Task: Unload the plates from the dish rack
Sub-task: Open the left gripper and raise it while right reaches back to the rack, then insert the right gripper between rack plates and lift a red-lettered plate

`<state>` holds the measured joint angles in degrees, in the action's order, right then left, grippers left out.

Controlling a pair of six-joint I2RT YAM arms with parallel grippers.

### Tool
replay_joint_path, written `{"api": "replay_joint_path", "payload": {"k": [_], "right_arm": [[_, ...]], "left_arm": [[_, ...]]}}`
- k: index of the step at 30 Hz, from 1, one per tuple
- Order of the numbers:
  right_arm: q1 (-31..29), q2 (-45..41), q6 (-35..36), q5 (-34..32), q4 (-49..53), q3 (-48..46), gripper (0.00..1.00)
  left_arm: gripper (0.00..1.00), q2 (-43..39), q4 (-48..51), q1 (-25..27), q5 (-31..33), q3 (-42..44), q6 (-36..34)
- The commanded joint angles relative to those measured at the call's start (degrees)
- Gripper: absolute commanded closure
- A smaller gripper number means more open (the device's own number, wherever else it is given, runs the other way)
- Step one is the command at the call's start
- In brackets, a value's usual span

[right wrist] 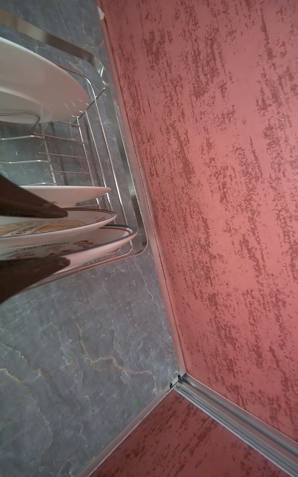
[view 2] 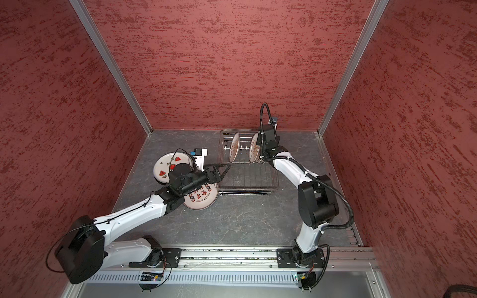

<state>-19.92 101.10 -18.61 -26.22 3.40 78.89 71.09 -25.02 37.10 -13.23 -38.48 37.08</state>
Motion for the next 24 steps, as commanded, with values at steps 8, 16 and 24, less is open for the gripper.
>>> {"api": "replay_joint_path", "payload": {"k": [8, 16, 24], "right_arm": [[0.2, 1.1, 0.7, -4.6, 1.8, 1.8, 0.73], [0.4, 3.9, 0.4, -5.2, 3.5, 3.2, 0.78], [0.5, 5.6, 0.3, -5.1, 4.7, 4.0, 0.74]], "left_arm": [[0.01, 0.5, -1.9, 0.4, 0.2, -1.4, -0.1], [0.0, 1.4, -4.1, 0.4, 0.2, -1.2, 0.3], [0.01, 1.5, -4.1, 0.4, 0.6, -1.0, 0.3]]}}
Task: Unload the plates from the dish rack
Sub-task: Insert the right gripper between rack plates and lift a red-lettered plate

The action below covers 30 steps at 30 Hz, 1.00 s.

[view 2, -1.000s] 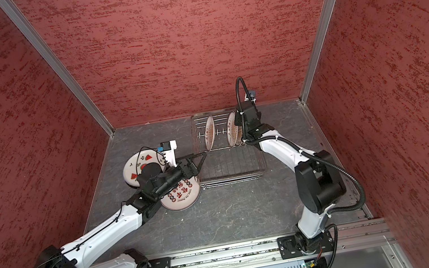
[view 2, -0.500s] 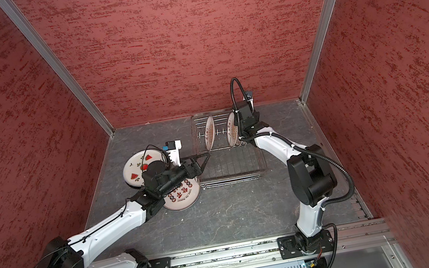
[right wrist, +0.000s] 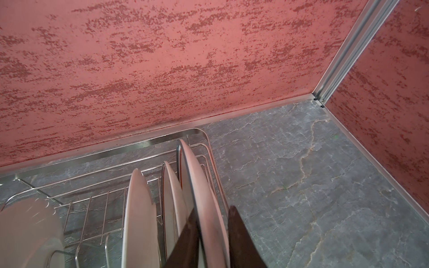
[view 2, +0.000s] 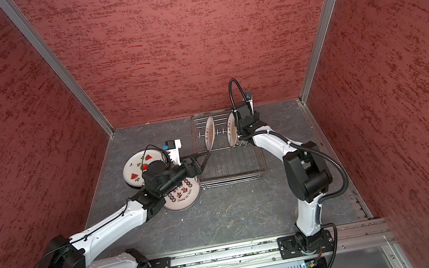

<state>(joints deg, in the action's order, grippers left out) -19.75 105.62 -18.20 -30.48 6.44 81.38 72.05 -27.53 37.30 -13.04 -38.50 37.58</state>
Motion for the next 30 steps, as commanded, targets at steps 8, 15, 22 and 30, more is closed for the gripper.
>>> {"api": "replay_joint_path", "payload": {"k": [8, 15, 22, 30], "right_arm": [[0.2, 2.2, -0.5, -2.1, 2.0, 1.4, 0.74], [0.2, 2.6, -0.7, -3.2, 1.7, 1.1, 0.79], [0.2, 0.6, -0.4, -3.6, -1.5, -0.5, 0.87], [-2.6, -2.0, 4.2, -13.3, -5.4, -0.7, 0.9]], "left_arm": [[0.01, 1.2, -2.0, 0.2, 0.5, -0.9, 0.0], [0.01, 1.8, -2.0, 0.2, 0.4, -1.0, 0.3], [0.01, 2.4, -2.0, 0.2, 0.6, -1.2, 0.5], [0.01, 2.7, -2.2, 0.2, 0.5, -1.3, 0.9]]}}
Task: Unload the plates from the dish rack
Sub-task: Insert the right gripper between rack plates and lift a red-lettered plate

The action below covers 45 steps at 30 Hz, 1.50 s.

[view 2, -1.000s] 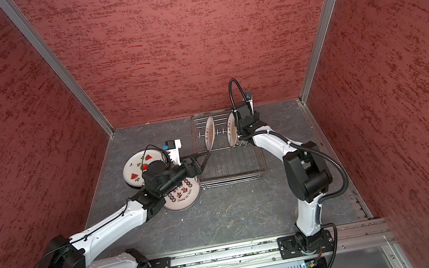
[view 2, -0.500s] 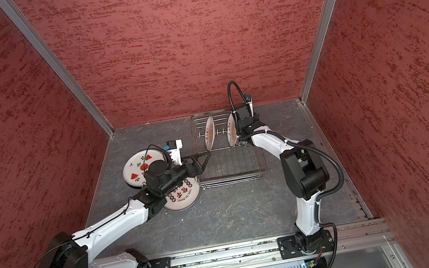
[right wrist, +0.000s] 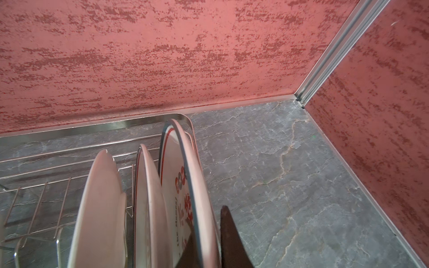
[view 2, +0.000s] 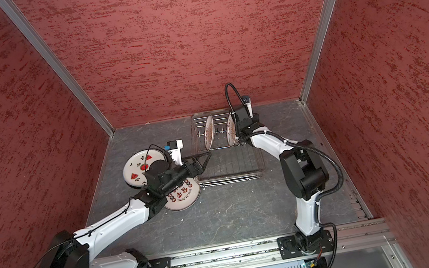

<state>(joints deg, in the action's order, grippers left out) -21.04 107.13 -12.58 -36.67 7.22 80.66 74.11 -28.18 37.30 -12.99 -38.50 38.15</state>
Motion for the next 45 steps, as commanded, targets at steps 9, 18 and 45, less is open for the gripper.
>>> {"api": "replay_joint_path", "payload": {"k": [9, 18, 45], "right_arm": [[-2.3, -4.6, 3.2, -17.3, -8.3, -0.6, 0.94], [-3.2, -10.7, 7.1, -19.5, -14.2, -5.4, 0.95], [-8.8, -26.0, 14.0, -27.7, -24.5, -14.6, 0.99]], "left_arm": [[0.01, 0.3, 3.4, -0.5, 5.6, -1.0, -1.4], [0.0, 4.7, 2.5, -4.8, 6.6, -0.7, 0.5], [0.01, 15.1, 1.3, 1.1, 2.9, -5.5, 2.3]]}}
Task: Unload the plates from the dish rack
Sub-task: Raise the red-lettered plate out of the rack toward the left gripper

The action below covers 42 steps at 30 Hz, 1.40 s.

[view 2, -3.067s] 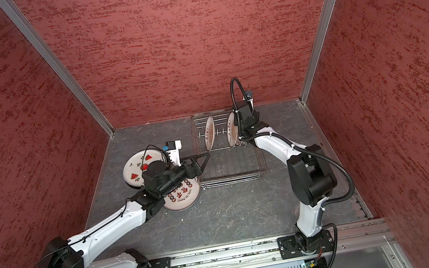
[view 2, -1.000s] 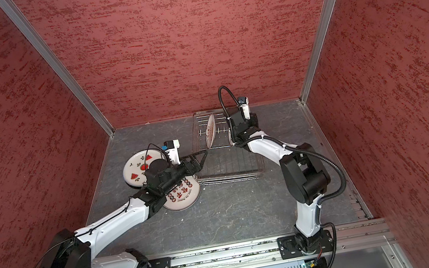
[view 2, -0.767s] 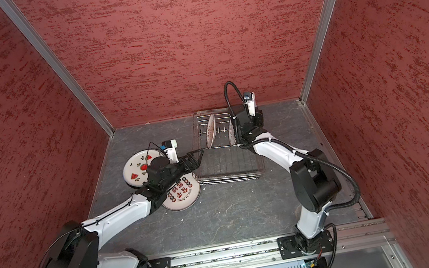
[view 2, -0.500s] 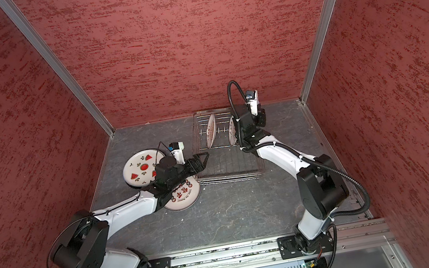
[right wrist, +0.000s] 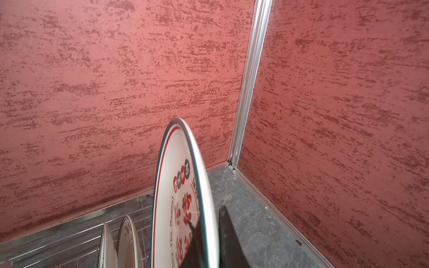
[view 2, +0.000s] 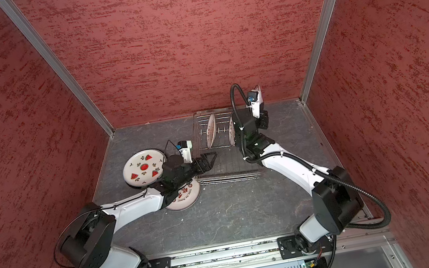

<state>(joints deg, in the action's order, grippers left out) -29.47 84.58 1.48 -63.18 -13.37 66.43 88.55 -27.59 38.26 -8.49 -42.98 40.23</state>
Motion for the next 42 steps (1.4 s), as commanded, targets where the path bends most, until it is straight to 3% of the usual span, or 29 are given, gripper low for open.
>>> {"api": "replay_joint_path", "payload": {"k": [1, 8, 12, 21, 27, 34, 37, 42], "right_arm": [[-0.4, -4.1, -0.5, -0.9, -3.7, -0.8, 0.99], [-1.0, -8.7, -2.2, 0.3, -3.6, -3.6, 1.0], [-1.0, -12.6, -5.1, 4.2, -2.4, -5.7, 1.0], [-1.0, -22.8, -12.9, 22.9, -0.3, -11.9, 1.0], [-0.8, -29.0, -17.7, 42.4, -1.3, -17.0, 1.0], [2.1, -27.8, -24.5, 61.1, -3.2, -18.9, 1.0], [3.2, -27.9, -28.5, 69.8, -6.7, -21.2, 1.0], [3.8, -29.6, -34.6, 76.8, -14.6, -27.4, 1.0]], "left_arm": [[0.01, 0.4, 0.7, 0.2, -1.6, -1.2, 0.1], [0.01, -2.7, 1.1, 0.2, -1.7, -1.5, -0.9], [0.01, -5.1, 0.7, 0.1, -2.3, -0.9, -1.9], [0.0, -12.0, -2.5, 0.0, -2.7, 4.1, -2.4], [0.01, -18.5, -5.4, -0.6, -3.3, 8.9, -2.1], [0.01, -21.8, -12.2, -0.7, -8.2, 14.2, 1.6], [0.01, -22.8, -11.0, 0.0, -6.5, 14.7, 1.4], [0.01, -23.8, -12.4, 0.1, -4.6, 16.0, 2.2]]}}
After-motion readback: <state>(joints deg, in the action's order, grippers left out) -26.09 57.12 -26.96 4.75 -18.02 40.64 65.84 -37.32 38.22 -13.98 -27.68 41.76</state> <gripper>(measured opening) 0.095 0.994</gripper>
